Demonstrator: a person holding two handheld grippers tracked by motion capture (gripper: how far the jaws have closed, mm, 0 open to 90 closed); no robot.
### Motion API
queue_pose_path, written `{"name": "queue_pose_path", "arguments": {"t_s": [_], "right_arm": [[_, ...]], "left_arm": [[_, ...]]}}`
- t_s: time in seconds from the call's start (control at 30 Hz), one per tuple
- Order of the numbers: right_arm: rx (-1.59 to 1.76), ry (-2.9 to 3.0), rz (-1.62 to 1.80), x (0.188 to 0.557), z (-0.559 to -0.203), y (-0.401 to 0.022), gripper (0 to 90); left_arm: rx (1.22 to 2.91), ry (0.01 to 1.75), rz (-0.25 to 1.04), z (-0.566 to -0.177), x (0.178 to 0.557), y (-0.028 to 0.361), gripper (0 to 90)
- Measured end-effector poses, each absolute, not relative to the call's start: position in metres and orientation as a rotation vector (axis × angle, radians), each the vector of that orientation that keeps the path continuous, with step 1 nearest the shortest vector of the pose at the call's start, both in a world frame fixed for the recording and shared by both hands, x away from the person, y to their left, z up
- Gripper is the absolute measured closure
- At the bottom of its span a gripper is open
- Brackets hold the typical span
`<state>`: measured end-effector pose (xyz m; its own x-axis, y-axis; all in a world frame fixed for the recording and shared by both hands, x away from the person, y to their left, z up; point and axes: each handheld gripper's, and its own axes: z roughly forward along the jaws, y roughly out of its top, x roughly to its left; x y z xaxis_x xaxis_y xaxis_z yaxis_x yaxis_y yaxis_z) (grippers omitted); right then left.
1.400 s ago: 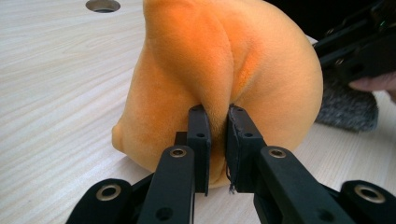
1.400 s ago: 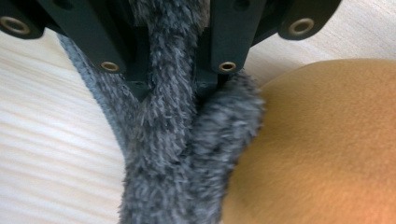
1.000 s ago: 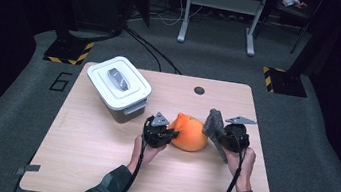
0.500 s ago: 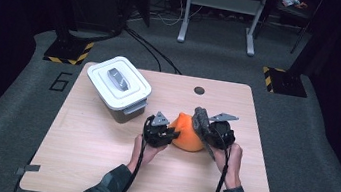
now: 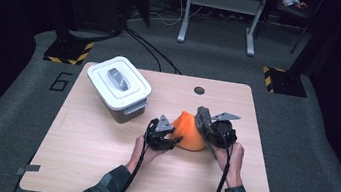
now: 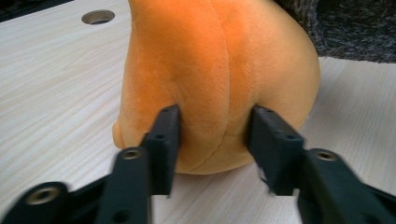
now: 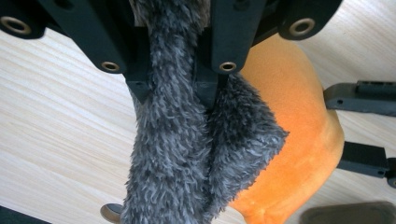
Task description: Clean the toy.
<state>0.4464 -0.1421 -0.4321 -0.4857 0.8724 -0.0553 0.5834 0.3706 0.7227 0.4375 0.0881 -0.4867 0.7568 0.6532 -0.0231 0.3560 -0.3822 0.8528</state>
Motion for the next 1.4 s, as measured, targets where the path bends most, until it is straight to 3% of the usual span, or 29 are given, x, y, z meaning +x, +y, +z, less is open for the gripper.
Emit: {"name": "queue_pose_path", "arguments": {"t_s": [0.13,0.33,0.83,1.03,1.4], "right_arm": [[1.268,2.203,0.903,0.448,-0.433,-0.144,75.2],[1.305,2.204,1.01,0.451,-0.437,-0.159,74.8],[1.126,2.208,1.02,0.429,-0.397,-0.133,74.5],[1.109,2.264,0.921,0.44,-0.415,-0.106,74.1],[1.133,2.272,0.95,0.448,-0.42,-0.107,74.5]], "left_arm": [[1.998,0.776,0.404,-0.488,0.437,0.085,73.0],[1.999,0.791,0.428,-0.486,0.434,0.084,79.3],[1.944,0.858,0.317,-0.468,0.424,0.078,80.1],[1.969,0.87,0.321,-0.476,0.429,0.079,79.3],[1.961,0.874,0.315,-0.481,0.433,0.083,79.1]]}}
